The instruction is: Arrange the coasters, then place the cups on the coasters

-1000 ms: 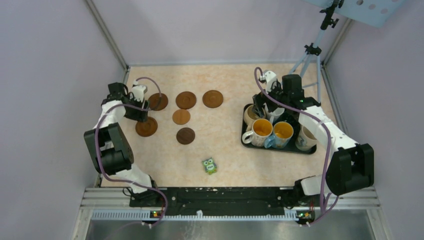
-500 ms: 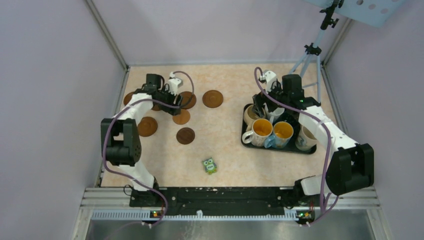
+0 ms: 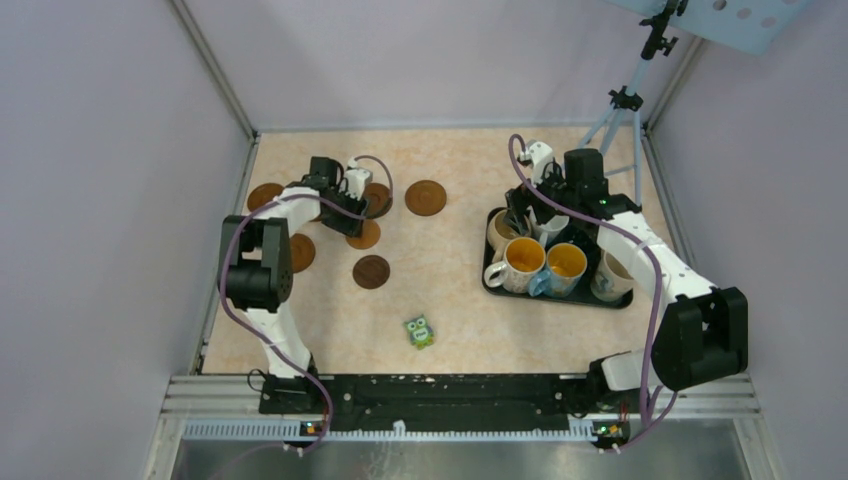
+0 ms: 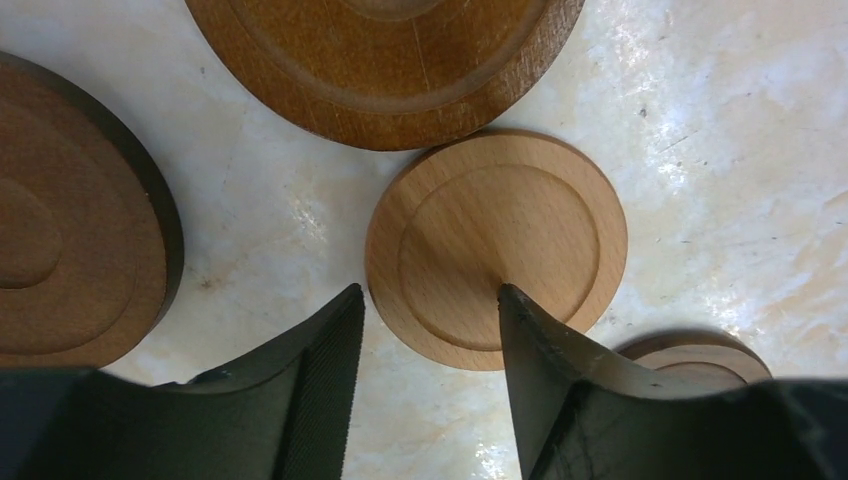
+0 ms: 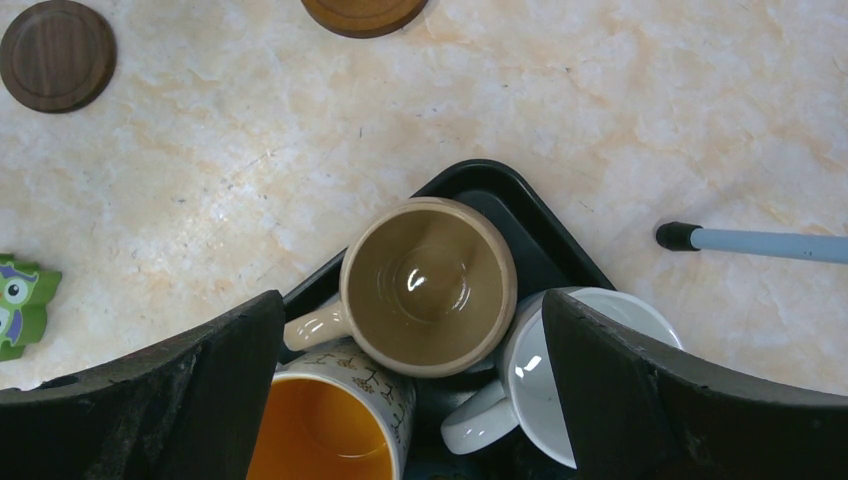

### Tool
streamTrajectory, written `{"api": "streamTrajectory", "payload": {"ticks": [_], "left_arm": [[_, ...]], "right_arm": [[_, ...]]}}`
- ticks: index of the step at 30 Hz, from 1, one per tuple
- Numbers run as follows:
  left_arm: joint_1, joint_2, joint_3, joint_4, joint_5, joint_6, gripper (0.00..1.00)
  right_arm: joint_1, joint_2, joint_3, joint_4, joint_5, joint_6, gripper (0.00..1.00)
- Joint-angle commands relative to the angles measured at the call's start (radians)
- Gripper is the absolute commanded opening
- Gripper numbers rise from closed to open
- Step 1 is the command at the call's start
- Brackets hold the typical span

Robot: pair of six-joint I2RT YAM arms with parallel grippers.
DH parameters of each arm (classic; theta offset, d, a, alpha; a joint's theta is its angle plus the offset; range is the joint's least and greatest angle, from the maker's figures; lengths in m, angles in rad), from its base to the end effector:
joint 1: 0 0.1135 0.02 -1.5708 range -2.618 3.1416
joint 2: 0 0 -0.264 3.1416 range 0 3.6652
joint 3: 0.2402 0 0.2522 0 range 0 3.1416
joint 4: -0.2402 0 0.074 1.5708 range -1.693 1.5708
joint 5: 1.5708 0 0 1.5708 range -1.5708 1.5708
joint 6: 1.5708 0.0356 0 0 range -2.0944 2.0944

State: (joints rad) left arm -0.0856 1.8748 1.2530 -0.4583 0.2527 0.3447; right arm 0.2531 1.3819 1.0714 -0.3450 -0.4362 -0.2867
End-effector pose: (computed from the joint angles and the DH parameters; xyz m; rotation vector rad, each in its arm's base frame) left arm 0.3820 -0.0417 0.1758 0.6392 2.5357 -0.2447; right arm 0.2927 0.0912 0.2903 -0.8109 2.0383 0.4652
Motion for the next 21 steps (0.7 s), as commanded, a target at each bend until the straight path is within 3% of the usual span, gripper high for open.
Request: {"api": "streamTrajectory", "payload": {"ticks": [1,10,21], "left_arm": [[0.0,0.0,-0.014,0.038,-0.042,-0.004,0.56],[0.012,-0.067,-0.115,-0.002,-0.095,0.033,0.46],[0.078,-0.171,-0.222,-0.03,-0.137,0.089,0.44]], "right_arm": [[-0.006,-0.014,0.009,0.016,-0.02,-0.003,0.99],[-0.007,-0.011,0.011,0.014,-0.021,-0.002,0.99],[-0.007,-0.011,0.011,0.012,-0.027,-0.002,0.99]]}}
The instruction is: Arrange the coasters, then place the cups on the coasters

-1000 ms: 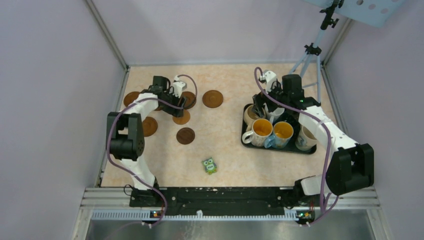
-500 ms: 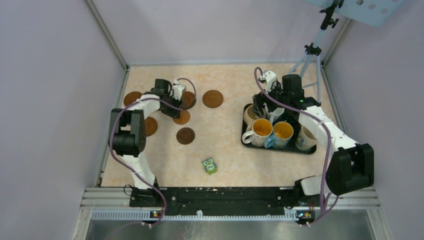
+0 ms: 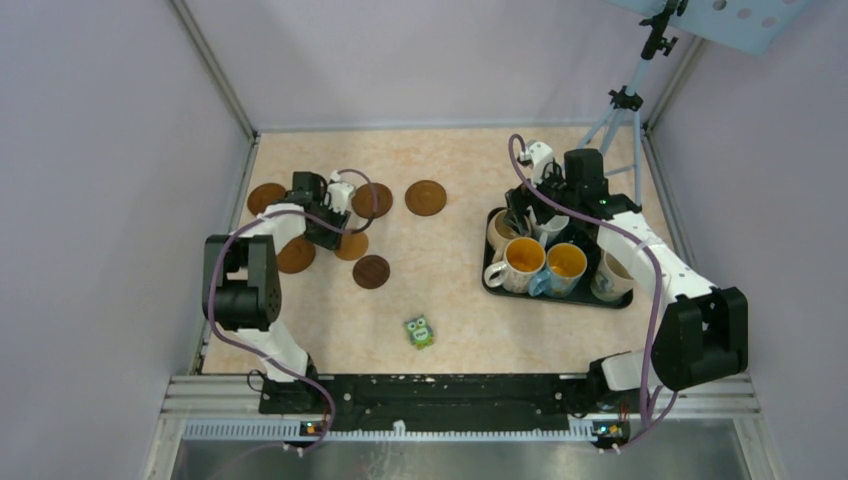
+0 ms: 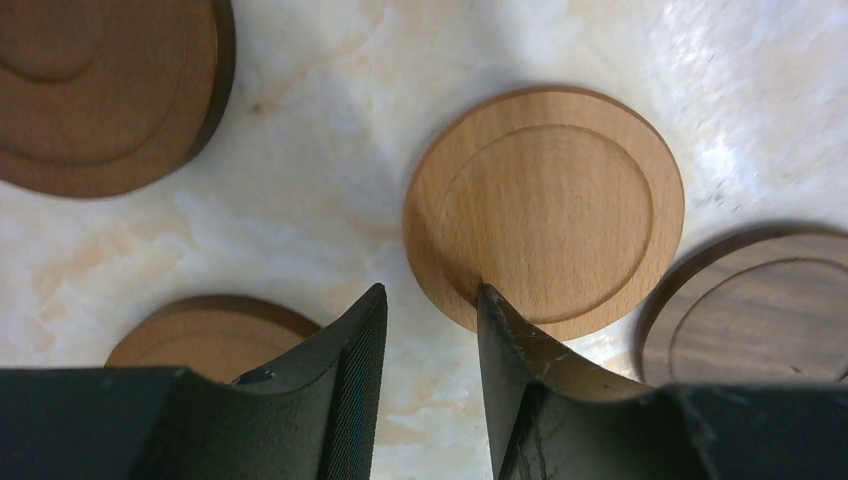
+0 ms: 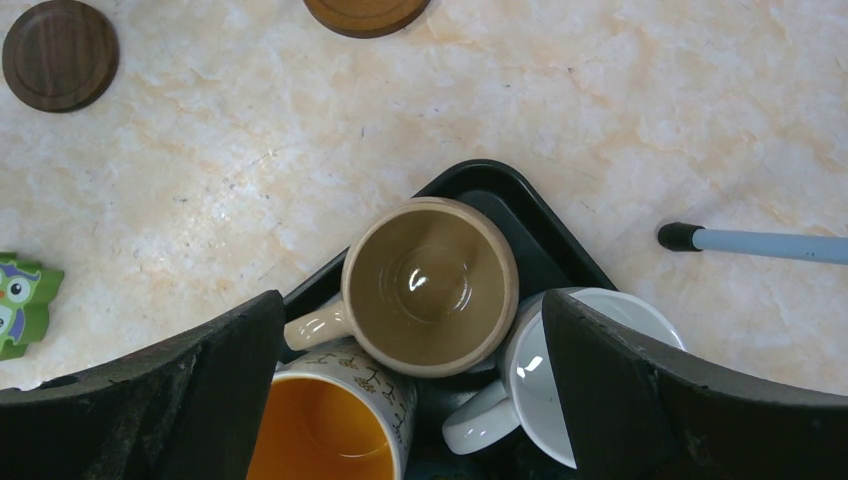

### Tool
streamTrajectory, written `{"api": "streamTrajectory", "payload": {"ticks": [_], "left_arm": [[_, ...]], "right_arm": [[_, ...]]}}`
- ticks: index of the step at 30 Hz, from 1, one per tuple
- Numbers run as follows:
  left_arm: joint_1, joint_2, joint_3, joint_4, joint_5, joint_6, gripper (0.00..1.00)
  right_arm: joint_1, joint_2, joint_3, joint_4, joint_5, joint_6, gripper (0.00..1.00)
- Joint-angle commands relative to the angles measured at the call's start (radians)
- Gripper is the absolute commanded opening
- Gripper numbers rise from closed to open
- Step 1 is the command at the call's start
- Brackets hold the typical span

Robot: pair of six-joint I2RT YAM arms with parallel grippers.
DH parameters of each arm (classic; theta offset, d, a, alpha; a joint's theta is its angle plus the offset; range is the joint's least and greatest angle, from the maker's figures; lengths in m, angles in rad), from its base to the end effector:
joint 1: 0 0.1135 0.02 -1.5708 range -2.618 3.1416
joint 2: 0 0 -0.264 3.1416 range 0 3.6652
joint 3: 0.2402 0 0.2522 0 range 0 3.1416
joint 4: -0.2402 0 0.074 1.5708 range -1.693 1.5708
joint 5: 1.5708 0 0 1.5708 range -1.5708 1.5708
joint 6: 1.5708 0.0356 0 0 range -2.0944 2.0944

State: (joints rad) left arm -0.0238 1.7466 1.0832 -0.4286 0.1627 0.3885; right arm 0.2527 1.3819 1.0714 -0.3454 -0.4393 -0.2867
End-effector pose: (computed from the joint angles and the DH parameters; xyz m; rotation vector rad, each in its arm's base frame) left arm 0.3462 -0.0140 0.1730 0.5920 2.5741 -0.0949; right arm 0.2927 0.0912 0.2903 -0.8119 2.0378 0.4685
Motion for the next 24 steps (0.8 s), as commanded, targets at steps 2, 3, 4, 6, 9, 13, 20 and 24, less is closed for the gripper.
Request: {"api": "streamTrajectory", "payload": {"ticks": [2,3,4,6,9,13,20,24], "left_arm": [[0.016,-0.059,-0.068,-0.068,-0.046,0.052,0.44],[0.016,-0.068,-0.075,-0.071,-0.046,0.055,0.45],[0.036,-0.076,-0.082,-0.074,-0.047,0.059,0.45],[0.044,-0.092,-0.095,-0.078,-0.042,0.064,0.45],[0.044,-0.108,-0.107,-0.085,-0.033,0.068,0.45],[0.044,-0.115,-0.112,-0.097,-0.009,0.071,0.45],[0.042,-0.112,-0.103,-0.113,0.045,0.075,0.46],[0.039,-0.104,-0.102,-0.12,0.077,0.076,0.46]], "right_arm": [[-0.005,-0.011,0.013,0.012,-0.024,0.0,0.99],[-0.005,-0.011,0.012,0.013,-0.024,0.0,0.99],[-0.005,-0.011,0.013,0.011,-0.024,0.0,0.99],[-0.005,-0.01,0.013,0.011,-0.024,0.0,0.99],[-0.005,-0.012,0.013,0.011,-0.026,0.0,0.99],[-0.006,-0.012,0.013,0.012,-0.026,0.0,0.99],[-0.004,-0.013,0.012,0.011,-0.024,0.0,0.99],[-0.006,-0.012,0.013,0.011,-0.023,0.0,0.99]]}}
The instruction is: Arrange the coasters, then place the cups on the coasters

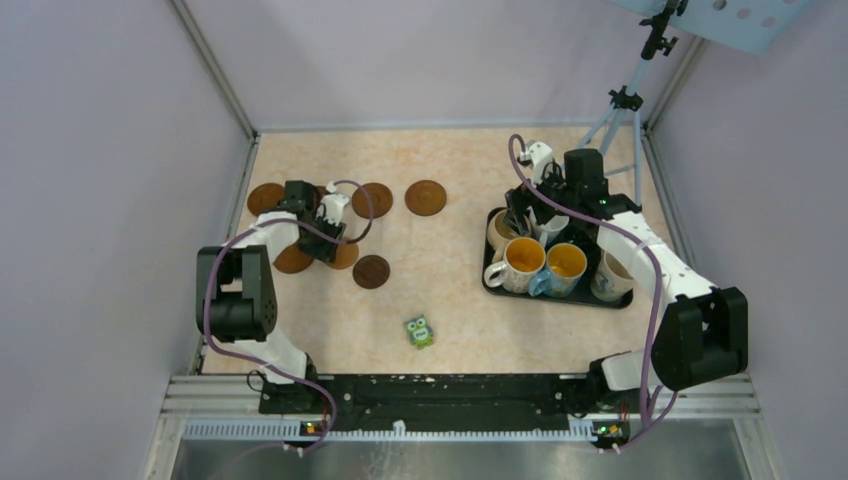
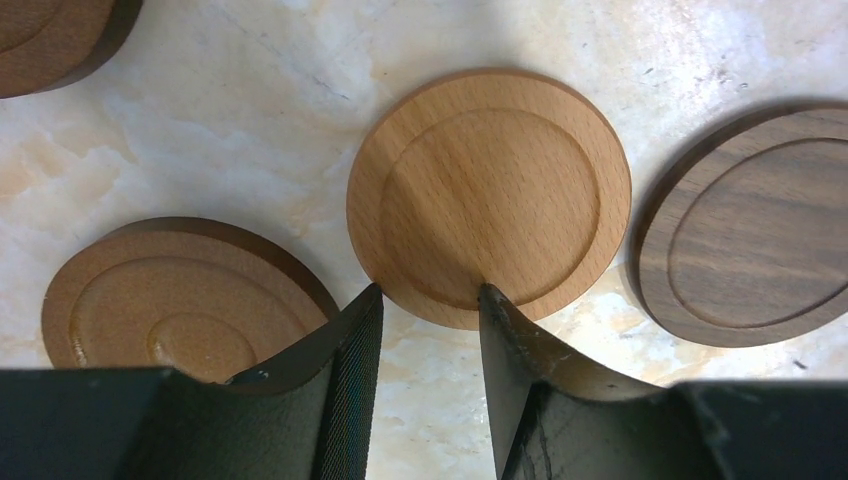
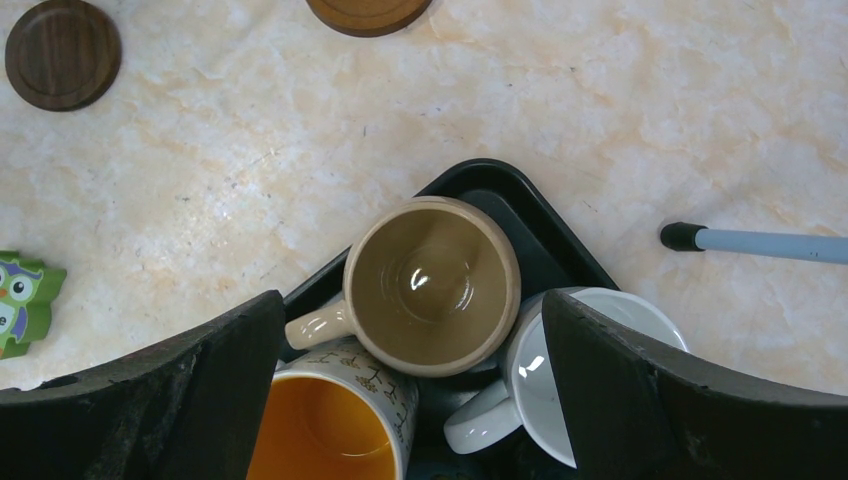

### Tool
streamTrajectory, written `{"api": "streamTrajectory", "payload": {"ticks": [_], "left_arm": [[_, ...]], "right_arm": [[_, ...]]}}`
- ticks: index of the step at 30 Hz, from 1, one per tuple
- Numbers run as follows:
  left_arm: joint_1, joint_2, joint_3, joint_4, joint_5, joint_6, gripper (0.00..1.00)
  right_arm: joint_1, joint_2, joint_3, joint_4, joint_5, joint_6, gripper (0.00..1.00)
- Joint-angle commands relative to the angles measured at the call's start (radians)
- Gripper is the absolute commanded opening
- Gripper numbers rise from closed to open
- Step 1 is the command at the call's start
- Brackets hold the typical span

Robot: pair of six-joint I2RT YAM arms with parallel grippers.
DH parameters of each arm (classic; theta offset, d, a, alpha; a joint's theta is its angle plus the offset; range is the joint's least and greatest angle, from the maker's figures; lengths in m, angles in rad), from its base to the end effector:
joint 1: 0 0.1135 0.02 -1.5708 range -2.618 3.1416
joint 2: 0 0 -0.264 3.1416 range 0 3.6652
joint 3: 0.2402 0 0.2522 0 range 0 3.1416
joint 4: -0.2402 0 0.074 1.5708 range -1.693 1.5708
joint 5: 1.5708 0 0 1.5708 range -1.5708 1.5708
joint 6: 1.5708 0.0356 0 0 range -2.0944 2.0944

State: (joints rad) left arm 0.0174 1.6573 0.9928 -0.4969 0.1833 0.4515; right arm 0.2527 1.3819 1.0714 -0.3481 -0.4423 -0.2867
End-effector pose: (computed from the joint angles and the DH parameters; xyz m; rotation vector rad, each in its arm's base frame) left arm 0.3161 -0.0010 0.1727 0.6317 2.6255 -0.1111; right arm 0.2924 0.0913 0.2901 -0.8135 2.0394 0.4724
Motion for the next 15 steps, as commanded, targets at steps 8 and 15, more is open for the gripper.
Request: {"api": "streamTrajectory", "payload": {"ticks": [8,15], "left_arm": [[-0.011,0.001,-0.005,-0.065,0.095,0.01,0.47],[-0.011,-0.024,0.01,-0.061,0.092,-0.002,0.52]], "right_arm": [[-0.006,-0.013,0.012,0.016,-0.019,0.0,0.99],[-0.006,-0.013,0.013,0.014,-0.018,0.0,0.99]]}}
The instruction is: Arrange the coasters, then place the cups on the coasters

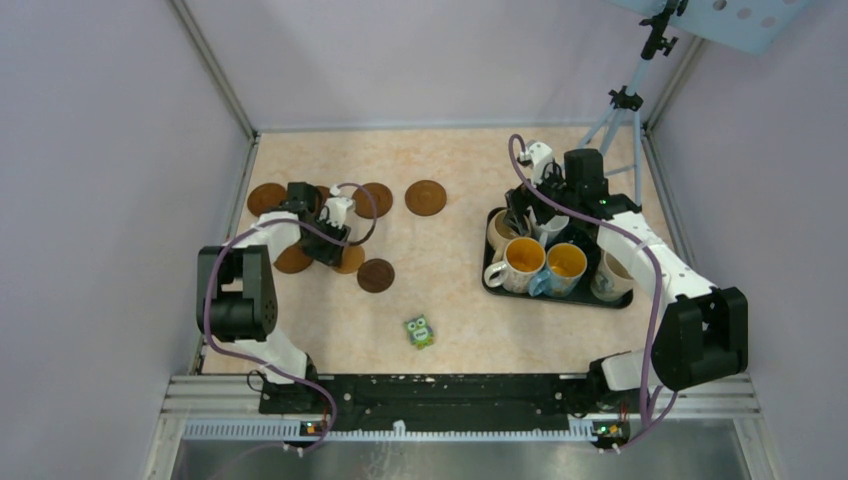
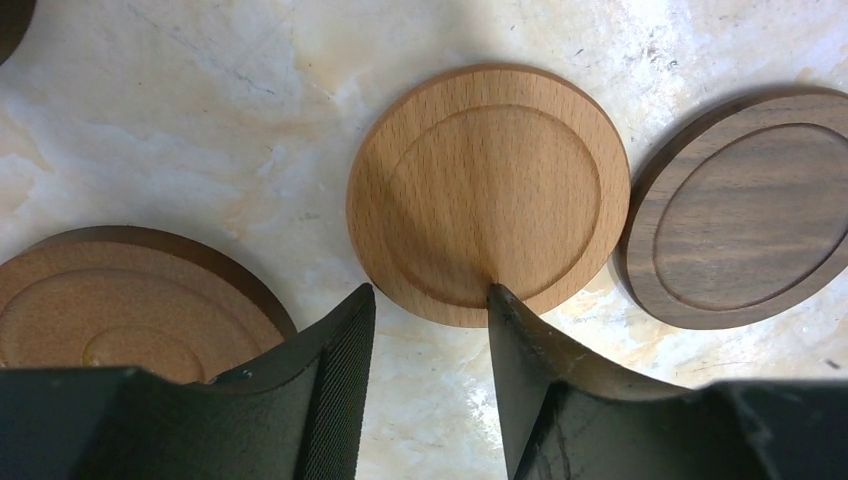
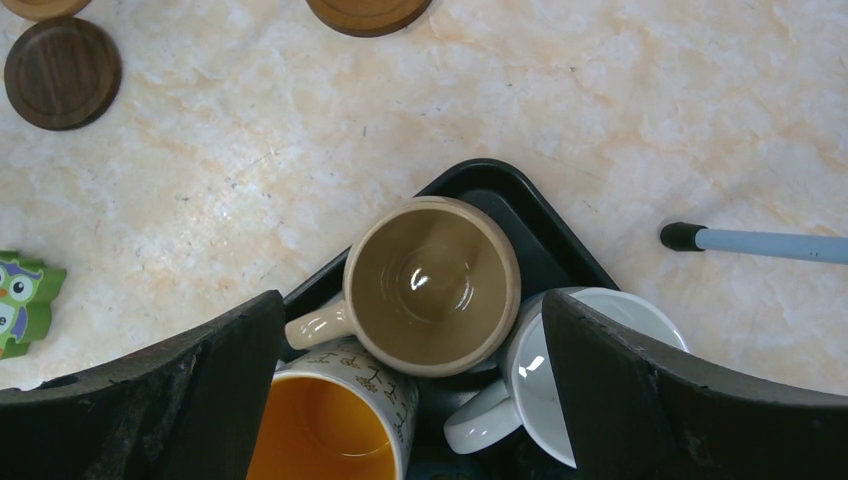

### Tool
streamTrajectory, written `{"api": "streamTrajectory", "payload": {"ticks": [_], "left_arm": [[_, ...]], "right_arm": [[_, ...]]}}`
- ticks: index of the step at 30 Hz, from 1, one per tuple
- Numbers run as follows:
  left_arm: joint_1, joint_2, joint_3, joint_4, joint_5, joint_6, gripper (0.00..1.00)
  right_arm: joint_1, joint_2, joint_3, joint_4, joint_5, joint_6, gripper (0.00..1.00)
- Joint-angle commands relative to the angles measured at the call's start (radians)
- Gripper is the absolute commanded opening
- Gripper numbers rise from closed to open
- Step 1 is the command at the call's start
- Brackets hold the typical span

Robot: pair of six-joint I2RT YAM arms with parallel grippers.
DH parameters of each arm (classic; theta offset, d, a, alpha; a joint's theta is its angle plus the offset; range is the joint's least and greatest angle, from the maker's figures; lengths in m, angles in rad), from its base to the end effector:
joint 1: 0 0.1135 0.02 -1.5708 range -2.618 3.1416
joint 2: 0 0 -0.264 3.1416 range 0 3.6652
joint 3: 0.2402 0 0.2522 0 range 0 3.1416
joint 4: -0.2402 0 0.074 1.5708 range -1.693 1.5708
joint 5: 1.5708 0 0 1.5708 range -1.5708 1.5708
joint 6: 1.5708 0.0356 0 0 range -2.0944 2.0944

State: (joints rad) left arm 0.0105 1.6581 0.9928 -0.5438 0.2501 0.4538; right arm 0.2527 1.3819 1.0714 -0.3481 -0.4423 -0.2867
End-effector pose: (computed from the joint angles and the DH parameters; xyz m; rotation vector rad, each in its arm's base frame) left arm 0.3112 -0.0055 0.1710 0.6603 2.6451 -0.2188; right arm 0.2924 0.0913 0.2901 -0.8135 2.0394 0.4724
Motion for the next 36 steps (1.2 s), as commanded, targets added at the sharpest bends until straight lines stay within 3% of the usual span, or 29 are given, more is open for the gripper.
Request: {"api": "streamTrajectory", "payload": {"ticks": [1,11,24,36], "left_arm": [[-0.004,-0.038,0.018,-0.013,0.026,-0.008,0.54],[-0.007,-0.133,0.147,-0.153,0.223,0.058,0.68],[-0.095,-0.251,-0.085,-0.187,0.191,0.134,0.7],[-0.172,-0.227,-0.193,-0.096,0.132,0.123,0.69]], "right_arm": [[-0.005,-0.012,0.013,0.014,-0.018,0.0,0.99],[-0.006,-0.018,0.013,0.017,-0.017,0.003,0.99],[-0.006,-0.012,0.013,0.017,-0.015,0.003,0.99],[-0.006,-0.011,0.013,0.019,-0.009,0.003,0.99]]}}
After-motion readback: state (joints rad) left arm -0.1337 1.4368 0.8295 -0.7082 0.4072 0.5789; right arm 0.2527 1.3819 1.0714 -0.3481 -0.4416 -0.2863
